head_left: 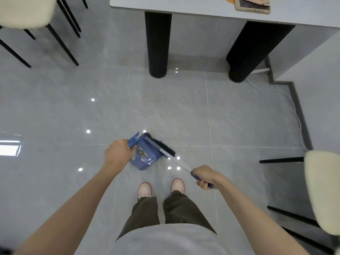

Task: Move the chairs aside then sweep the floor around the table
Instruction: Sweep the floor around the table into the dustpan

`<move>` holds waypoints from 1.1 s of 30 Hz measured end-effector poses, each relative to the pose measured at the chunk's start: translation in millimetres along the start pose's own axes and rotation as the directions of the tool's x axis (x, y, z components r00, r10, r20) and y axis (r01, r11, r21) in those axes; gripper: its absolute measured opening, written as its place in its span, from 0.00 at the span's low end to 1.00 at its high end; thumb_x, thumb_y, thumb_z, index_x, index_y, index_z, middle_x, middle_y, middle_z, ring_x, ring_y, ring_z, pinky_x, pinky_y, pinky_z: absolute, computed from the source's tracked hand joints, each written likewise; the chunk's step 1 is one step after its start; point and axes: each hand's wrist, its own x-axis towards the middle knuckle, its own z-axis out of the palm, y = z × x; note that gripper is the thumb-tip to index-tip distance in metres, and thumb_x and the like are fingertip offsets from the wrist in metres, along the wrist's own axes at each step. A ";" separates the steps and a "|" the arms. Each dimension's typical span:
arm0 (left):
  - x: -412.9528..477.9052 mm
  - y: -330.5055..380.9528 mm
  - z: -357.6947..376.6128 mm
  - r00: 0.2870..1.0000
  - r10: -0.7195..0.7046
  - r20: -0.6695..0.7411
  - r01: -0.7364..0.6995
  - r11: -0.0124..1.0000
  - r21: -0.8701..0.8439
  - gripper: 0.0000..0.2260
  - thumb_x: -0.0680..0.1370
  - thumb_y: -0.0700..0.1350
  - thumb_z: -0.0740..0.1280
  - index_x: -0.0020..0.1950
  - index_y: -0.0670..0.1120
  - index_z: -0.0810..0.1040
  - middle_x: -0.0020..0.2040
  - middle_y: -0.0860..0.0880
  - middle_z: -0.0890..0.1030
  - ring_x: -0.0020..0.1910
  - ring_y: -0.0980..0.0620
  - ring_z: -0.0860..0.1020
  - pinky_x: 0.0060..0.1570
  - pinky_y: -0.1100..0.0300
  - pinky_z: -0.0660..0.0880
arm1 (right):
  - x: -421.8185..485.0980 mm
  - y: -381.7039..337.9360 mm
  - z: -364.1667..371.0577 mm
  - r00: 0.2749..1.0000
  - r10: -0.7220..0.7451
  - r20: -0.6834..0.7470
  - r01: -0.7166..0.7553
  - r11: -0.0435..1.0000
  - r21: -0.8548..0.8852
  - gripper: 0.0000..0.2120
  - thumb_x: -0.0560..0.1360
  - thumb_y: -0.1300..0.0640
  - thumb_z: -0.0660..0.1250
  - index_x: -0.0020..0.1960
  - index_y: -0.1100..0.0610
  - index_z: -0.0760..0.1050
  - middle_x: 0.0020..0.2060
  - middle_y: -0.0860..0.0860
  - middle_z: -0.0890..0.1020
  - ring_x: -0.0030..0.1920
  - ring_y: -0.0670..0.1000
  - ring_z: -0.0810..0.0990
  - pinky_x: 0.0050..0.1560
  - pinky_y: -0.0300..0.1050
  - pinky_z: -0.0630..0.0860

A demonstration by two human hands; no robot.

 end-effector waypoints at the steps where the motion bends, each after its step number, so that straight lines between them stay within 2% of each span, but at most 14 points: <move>1: 0.9 1.0 -0.5 1.000 -0.005 -0.001 0.005 1.000 -0.008 0.13 0.77 0.53 0.64 0.38 0.45 0.73 0.38 0.44 0.78 0.40 0.41 0.78 0.37 0.58 0.70 | -6.6 -4.3 -5.3 0.999 0.002 0.038 -0.005 0.997 0.078 0.14 0.75 0.66 0.53 0.32 0.56 0.58 0.25 0.51 0.60 0.16 0.45 0.56 0.18 0.31 0.54; 3: 1.7 2.3 -2.5 1.000 -0.026 -0.012 0.025 0.999 -0.035 0.13 0.78 0.53 0.63 0.39 0.45 0.74 0.38 0.43 0.78 0.38 0.42 0.75 0.37 0.58 0.71 | -17.7 -13.2 -14.1 0.998 -0.015 0.058 0.006 0.987 0.159 0.14 0.76 0.65 0.55 0.33 0.56 0.59 0.25 0.51 0.61 0.16 0.44 0.56 0.16 0.32 0.55; 7: 0.7 -1.2 -5.0 0.998 -0.051 -0.038 0.049 0.998 -0.042 0.14 0.77 0.53 0.63 0.40 0.44 0.76 0.40 0.41 0.81 0.39 0.41 0.77 0.36 0.58 0.69 | -29.4 -30.3 -14.4 0.999 -0.046 0.004 0.045 0.989 0.140 0.14 0.74 0.66 0.53 0.32 0.56 0.60 0.26 0.51 0.61 0.16 0.44 0.55 0.16 0.31 0.53; 12: 1.0 -3.2 -3.1 0.993 -0.072 -0.094 0.063 0.994 -0.089 0.13 0.77 0.54 0.62 0.51 0.46 0.80 0.37 0.45 0.80 0.32 0.47 0.71 0.29 0.62 0.63 | -34.3 -56.6 -30.7 0.983 -0.165 -0.087 0.173 0.980 0.094 0.13 0.72 0.67 0.51 0.31 0.55 0.57 0.26 0.51 0.59 0.17 0.45 0.53 0.18 0.30 0.51; 15: 1.0 3.4 -8.6 0.985 -0.123 -0.123 0.103 0.982 -0.156 0.14 0.78 0.53 0.64 0.46 0.42 0.79 0.40 0.40 0.82 0.35 0.42 0.76 0.33 0.60 0.66 | -32.2 -77.8 -43.8 0.951 -0.279 -0.131 0.285 0.958 0.029 0.13 0.73 0.67 0.51 0.32 0.55 0.56 0.26 0.51 0.59 0.16 0.46 0.53 0.19 0.29 0.50; 18: 5.0 11.9 -16.5 0.975 -0.169 -0.145 0.139 0.971 -0.196 0.15 0.78 0.52 0.65 0.43 0.40 0.79 0.40 0.40 0.81 0.40 0.40 0.79 0.35 0.59 0.68 | -22.6 -104.8 -54.3 0.911 -0.383 -0.152 0.377 0.924 -0.065 0.14 0.77 0.64 0.51 0.33 0.55 0.59 0.25 0.52 0.62 0.14 0.46 0.56 0.19 0.28 0.52; 22: 32.2 10.6 -27.4 0.970 -0.159 -0.184 0.115 0.966 -0.231 0.14 0.78 0.53 0.64 0.42 0.42 0.78 0.37 0.42 0.81 0.33 0.46 0.75 0.33 0.60 0.68 | -4.8 -153.3 -60.7 0.868 -0.459 -0.190 0.426 0.885 -0.187 0.15 0.79 0.61 0.51 0.34 0.55 0.63 0.25 0.53 0.64 0.12 0.46 0.58 0.18 0.28 0.54; 24: 50.4 6.3 -35.8 0.971 -0.150 -0.188 0.106 0.968 -0.227 0.12 0.78 0.53 0.64 0.45 0.44 0.79 0.37 0.44 0.80 0.32 0.47 0.74 0.33 0.61 0.68 | 9.4 -182.1 -59.3 0.847 -0.490 -0.208 0.433 0.861 -0.266 0.14 0.79 0.61 0.52 0.36 0.55 0.65 0.24 0.54 0.66 0.14 0.48 0.60 0.18 0.31 0.56; 27: 78.7 2.6 -52.2 0.968 -0.187 -0.166 0.132 0.947 -0.293 0.14 0.78 0.50 0.65 0.37 0.42 0.76 0.33 0.46 0.76 0.32 0.47 0.74 0.32 0.61 0.67 | 30.2 -228.6 -52.4 0.837 -0.488 -0.250 0.384 0.847 -0.368 0.12 0.80 0.59 0.51 0.40 0.56 0.68 0.27 0.53 0.68 0.21 0.50 0.64 0.21 0.35 0.59; 30: 109.0 -3.0 -70.2 0.971 -0.190 -0.148 0.139 0.944 -0.298 0.16 0.78 0.50 0.65 0.33 0.43 0.71 0.31 0.47 0.75 0.32 0.47 0.74 0.32 0.61 0.67 | 46.9 -276.7 -42.9 0.839 -0.471 -0.271 0.350 0.850 -0.393 0.10 0.80 0.60 0.51 0.49 0.57 0.71 0.29 0.54 0.70 0.23 0.50 0.66 0.20 0.35 0.60; 33: 148.0 -12.0 -90.0 0.977 -0.182 -0.113 0.145 0.950 -0.275 0.17 0.78 0.50 0.66 0.30 0.47 0.68 0.30 0.48 0.74 0.32 0.46 0.74 0.33 0.60 0.67 | 62.3 -323.4 -32.8 0.850 -0.436 -0.295 0.303 0.864 -0.401 0.10 0.79 0.62 0.51 0.48 0.59 0.70 0.29 0.55 0.71 0.23 0.51 0.68 0.20 0.35 0.61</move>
